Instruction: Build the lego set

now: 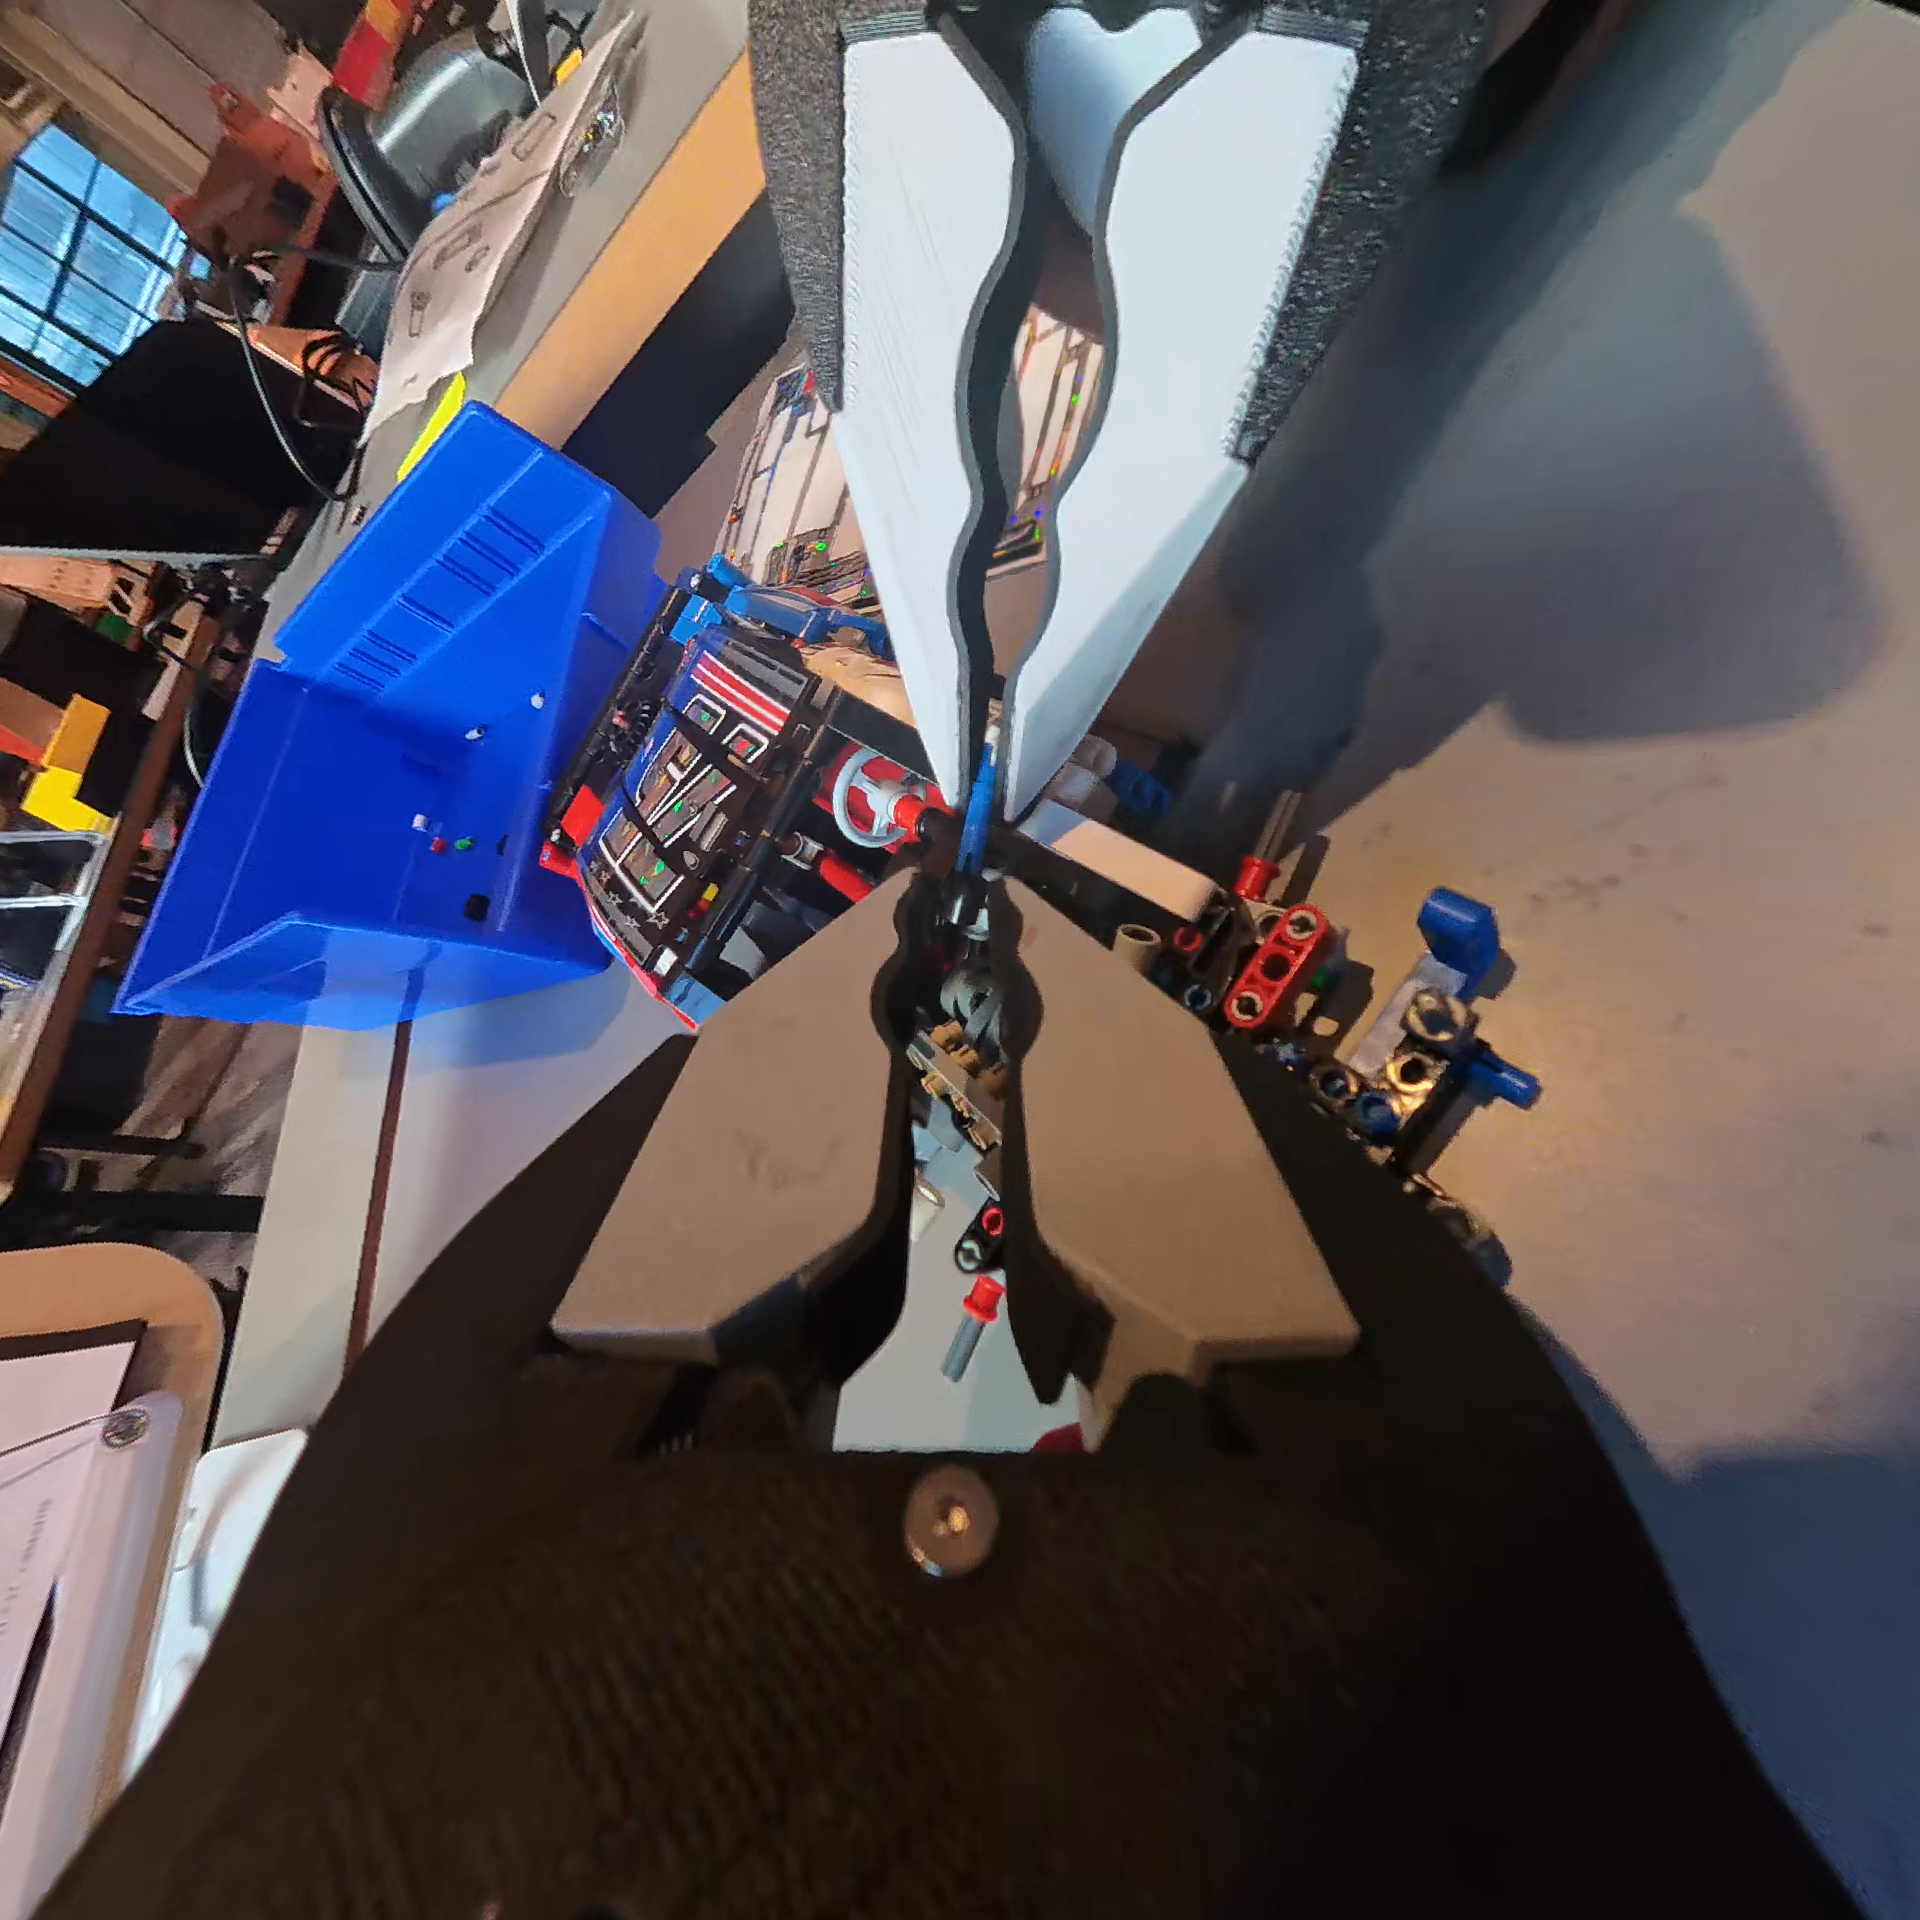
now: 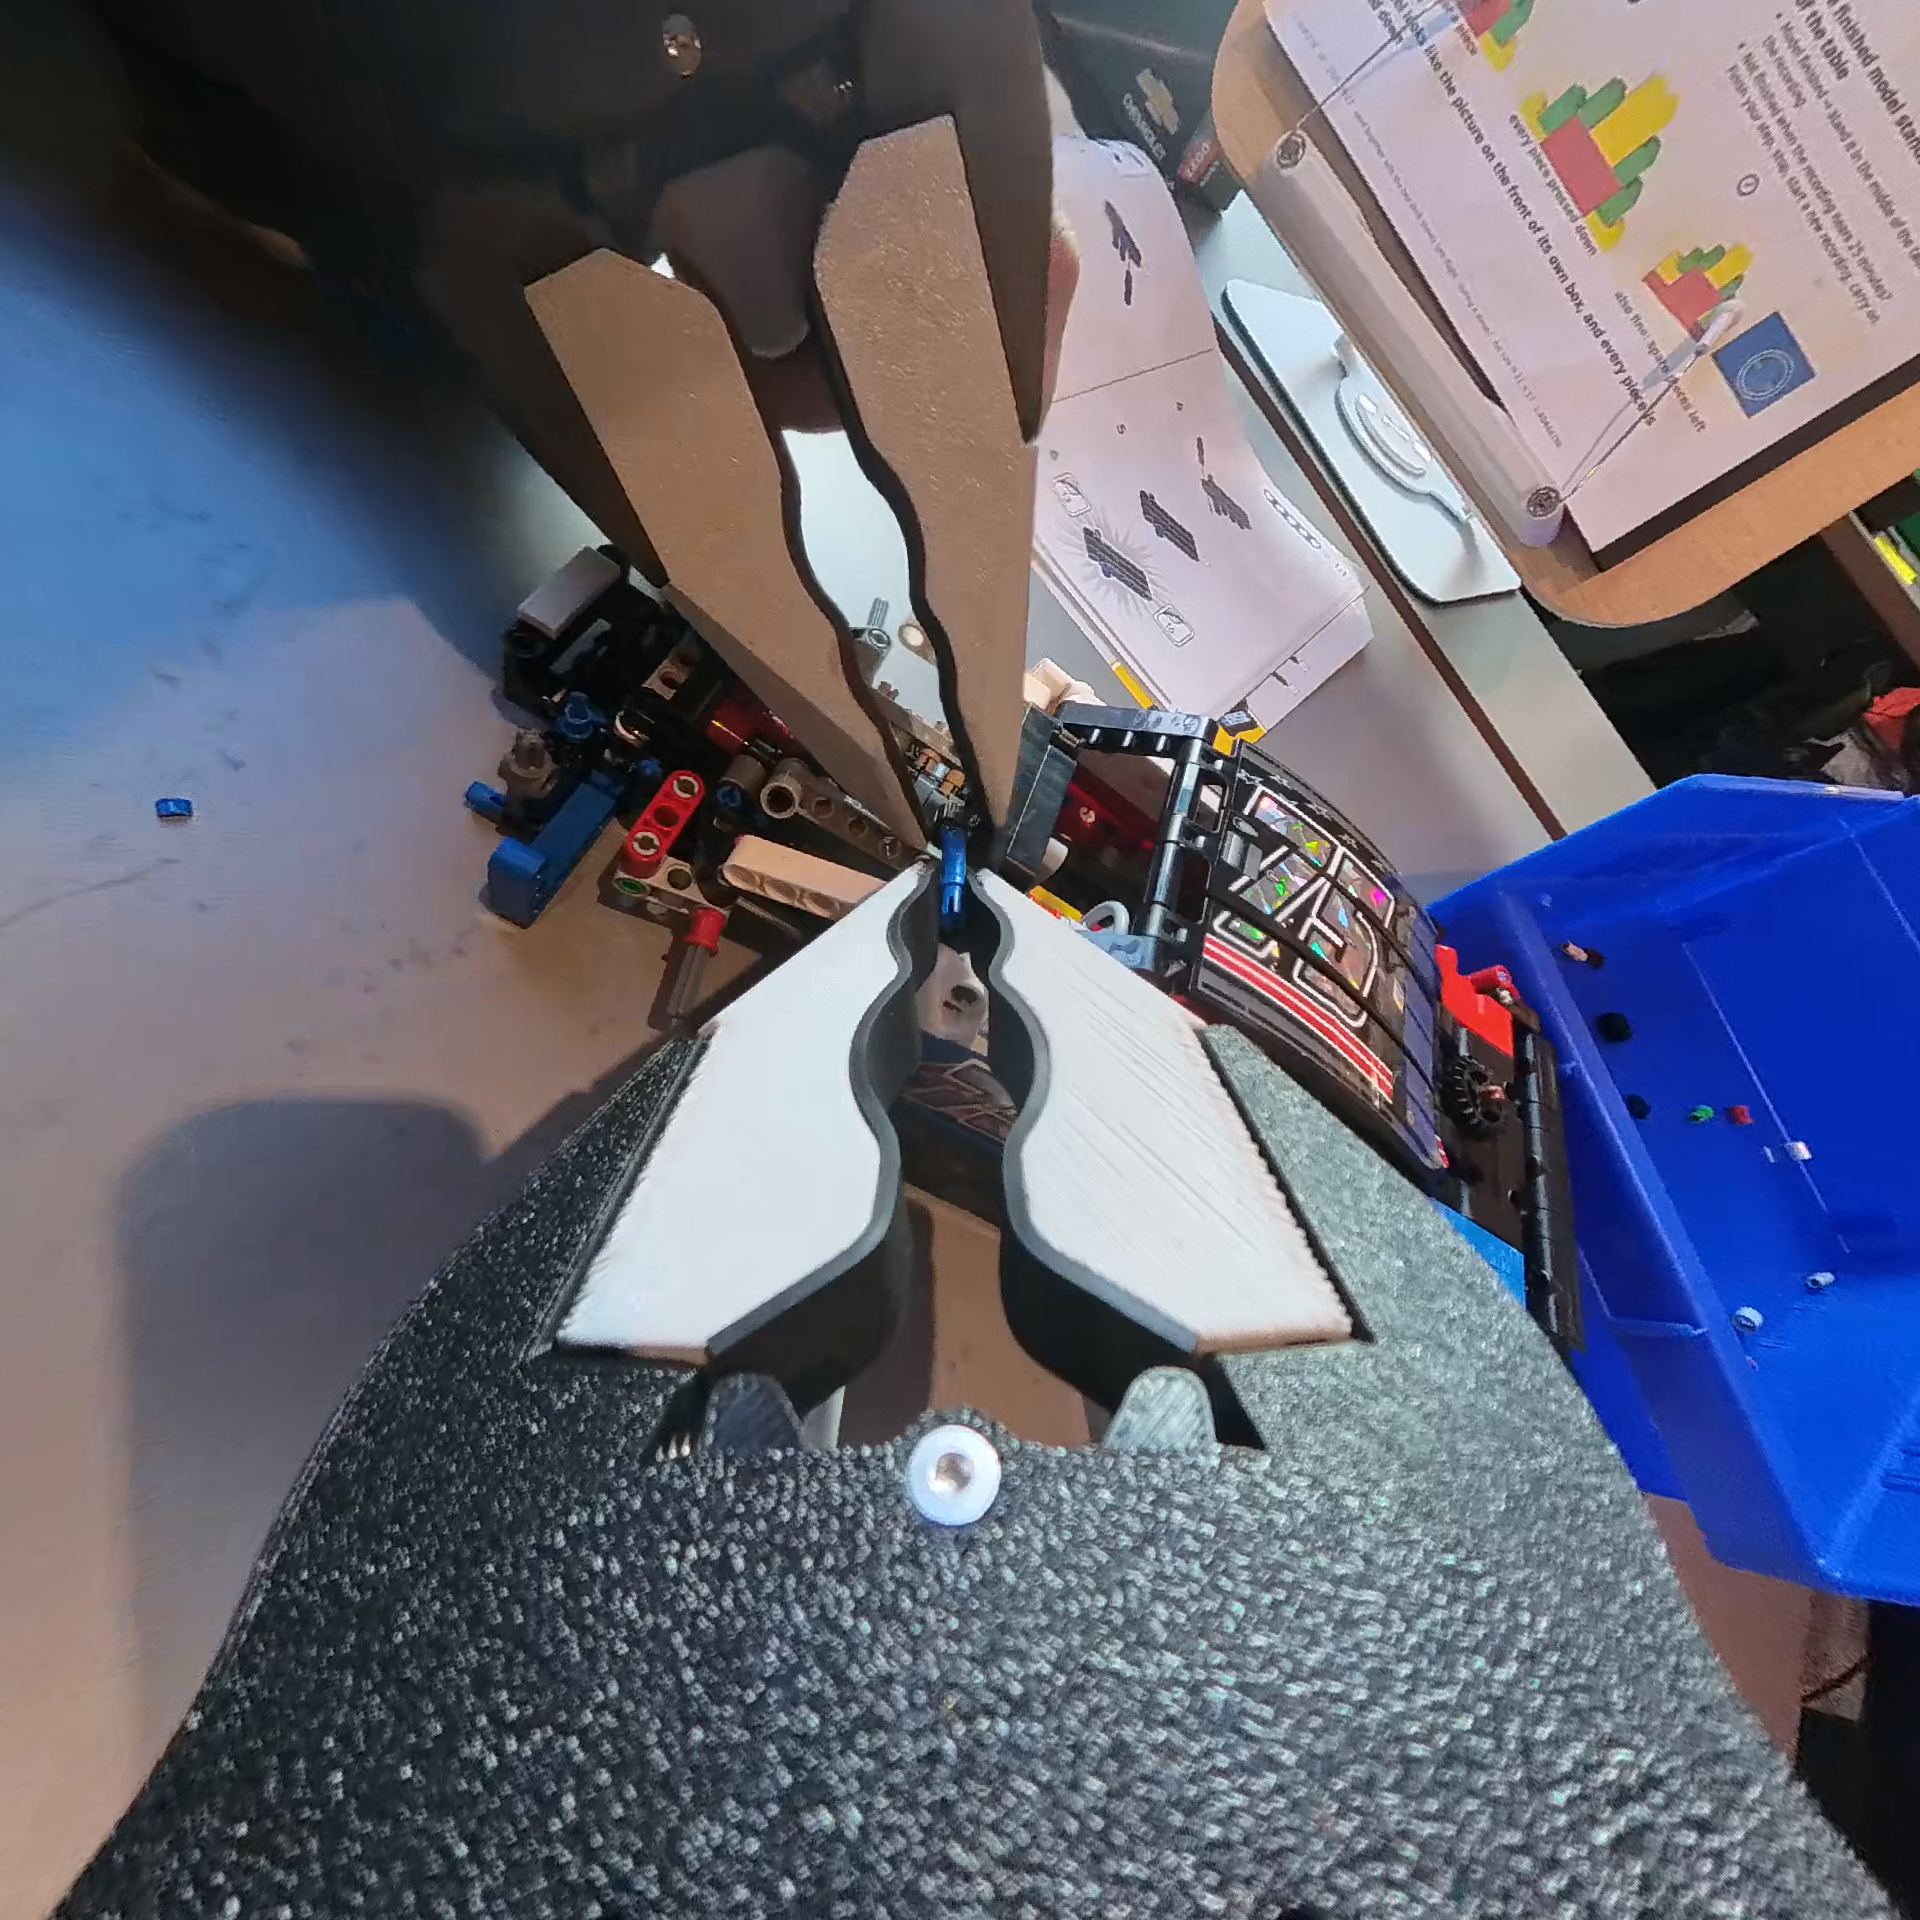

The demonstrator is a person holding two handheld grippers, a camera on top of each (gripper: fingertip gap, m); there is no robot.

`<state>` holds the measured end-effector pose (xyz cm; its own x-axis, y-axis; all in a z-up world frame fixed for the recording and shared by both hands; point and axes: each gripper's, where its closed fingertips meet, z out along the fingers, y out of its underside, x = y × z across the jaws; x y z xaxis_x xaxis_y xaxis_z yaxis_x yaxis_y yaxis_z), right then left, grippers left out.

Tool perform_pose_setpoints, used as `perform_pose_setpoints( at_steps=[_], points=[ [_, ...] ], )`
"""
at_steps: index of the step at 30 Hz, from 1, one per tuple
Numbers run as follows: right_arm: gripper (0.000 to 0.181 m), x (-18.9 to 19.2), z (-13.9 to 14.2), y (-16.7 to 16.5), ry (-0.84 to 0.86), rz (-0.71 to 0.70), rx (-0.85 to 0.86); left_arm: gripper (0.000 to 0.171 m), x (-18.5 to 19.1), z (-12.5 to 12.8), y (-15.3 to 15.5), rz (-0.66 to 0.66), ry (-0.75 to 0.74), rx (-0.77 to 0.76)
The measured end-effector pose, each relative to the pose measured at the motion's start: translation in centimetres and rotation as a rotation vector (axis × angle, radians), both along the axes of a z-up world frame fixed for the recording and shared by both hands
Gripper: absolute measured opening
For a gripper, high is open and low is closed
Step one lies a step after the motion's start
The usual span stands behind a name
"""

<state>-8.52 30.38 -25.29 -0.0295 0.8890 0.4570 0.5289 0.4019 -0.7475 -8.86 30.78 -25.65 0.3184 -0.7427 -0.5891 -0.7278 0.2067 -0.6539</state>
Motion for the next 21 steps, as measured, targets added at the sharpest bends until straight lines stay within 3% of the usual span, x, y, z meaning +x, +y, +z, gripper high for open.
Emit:
perform_pose_setpoints(
  at_steps=[16, 21],
  points=[
    [0.005, 0.25, -0.10, 0.14, 0.010, -0.005, -0.051, 0.003, 0.34, 0.04, -0.01, 0.100, -0.053, 0.041],
    [0.004, 0.32, -0.10, 0.45, -0.029, -0.004, -0.036, 0.003, 0.40, 0.03, 0.23, 0.133, -0.185, -0.097]
  ],
)
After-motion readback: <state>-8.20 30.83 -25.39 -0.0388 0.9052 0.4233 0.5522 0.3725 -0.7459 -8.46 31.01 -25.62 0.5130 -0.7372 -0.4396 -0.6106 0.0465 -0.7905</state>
